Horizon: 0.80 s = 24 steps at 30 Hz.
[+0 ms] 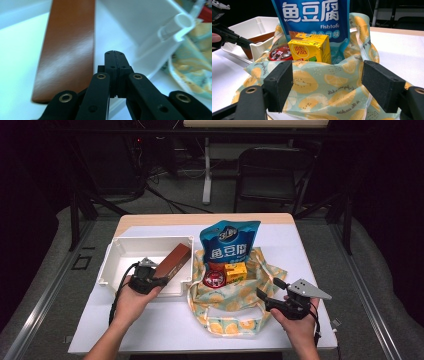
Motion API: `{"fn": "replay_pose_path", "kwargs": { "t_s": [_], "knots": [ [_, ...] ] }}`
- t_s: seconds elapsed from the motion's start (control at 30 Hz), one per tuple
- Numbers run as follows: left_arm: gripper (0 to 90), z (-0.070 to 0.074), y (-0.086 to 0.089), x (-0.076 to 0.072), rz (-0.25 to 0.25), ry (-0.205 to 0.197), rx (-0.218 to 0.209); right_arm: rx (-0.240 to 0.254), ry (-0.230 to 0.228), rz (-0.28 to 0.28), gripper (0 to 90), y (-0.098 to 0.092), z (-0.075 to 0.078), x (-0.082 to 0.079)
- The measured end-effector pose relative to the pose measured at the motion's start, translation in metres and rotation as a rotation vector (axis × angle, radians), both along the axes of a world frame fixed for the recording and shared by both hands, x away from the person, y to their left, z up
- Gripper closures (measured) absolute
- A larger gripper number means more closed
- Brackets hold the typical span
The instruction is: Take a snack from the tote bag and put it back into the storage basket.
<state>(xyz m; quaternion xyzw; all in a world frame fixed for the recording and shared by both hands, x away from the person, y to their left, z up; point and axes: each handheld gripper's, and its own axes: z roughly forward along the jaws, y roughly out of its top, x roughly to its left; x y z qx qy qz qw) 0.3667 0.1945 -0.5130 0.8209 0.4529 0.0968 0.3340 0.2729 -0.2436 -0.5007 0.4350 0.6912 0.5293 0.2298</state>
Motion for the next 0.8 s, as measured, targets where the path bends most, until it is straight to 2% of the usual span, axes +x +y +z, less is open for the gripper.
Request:
{"fn": "replay_pose_path", "kwargs": {
  "t_s": [0.33,0.4,0.43,0.53,0.67,0.8],
  "knots": [
    [90.0,-0.004,0.021,0.015,0.102,-0.013,-0.01,-0.006,0.005,-0.014,25.4,-0.001,-0.002,0.001],
    [90.0,-0.005,0.022,0.019,0.13,-0.012,-0.004,0.0,0.008,-0.014,25.5,0.0,-0.003,0.001],
    [90.0,-0.007,0.023,0.022,0.148,-0.024,-0.001,-0.001,0.01,-0.014,25.5,0.0,-0.003,0.001],
    [90.0,-0.009,0.026,0.029,0.183,-0.015,-0.002,-0.001,0.012,-0.017,25.6,0.0,-0.004,0.001],
    [90.0,-0.01,0.03,0.037,0.241,-0.024,-0.013,-0.001,0.016,-0.018,25.6,-0.002,-0.004,0.002],
    [90.0,-0.016,0.033,0.046,0.289,-0.014,-0.029,0.0,0.018,-0.021,25.7,-0.002,-0.005,0.002]
  ]
}}
